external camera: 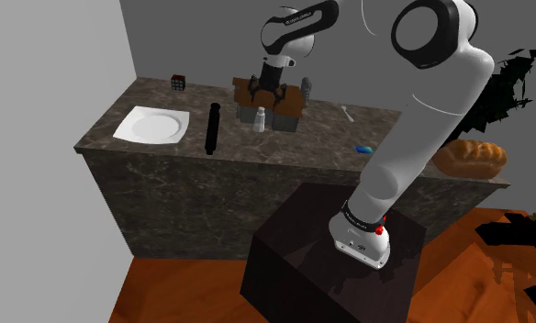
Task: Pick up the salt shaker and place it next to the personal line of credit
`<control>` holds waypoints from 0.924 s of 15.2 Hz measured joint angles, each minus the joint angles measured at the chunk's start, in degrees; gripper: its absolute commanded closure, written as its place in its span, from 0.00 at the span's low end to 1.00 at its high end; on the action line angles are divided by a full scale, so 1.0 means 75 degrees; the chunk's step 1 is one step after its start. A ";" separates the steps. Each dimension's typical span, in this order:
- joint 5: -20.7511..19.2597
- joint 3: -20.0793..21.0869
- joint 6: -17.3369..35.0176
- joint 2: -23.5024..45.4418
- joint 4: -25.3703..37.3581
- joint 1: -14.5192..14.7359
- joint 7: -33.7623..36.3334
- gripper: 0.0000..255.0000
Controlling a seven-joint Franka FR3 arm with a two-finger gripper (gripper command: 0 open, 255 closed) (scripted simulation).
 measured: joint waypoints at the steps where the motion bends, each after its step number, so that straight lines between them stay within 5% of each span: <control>1: 0.0019 -0.0007 0.0091 0.0090 -0.0006 -0.0006 0.0049 0.00; 13: 0.0108 0.0004 0.0612 0.0318 -0.0226 0.0019 0.0066 0.00; 14: 0.0112 0.0004 0.0645 0.0319 -0.0239 0.0020 0.0057 1.00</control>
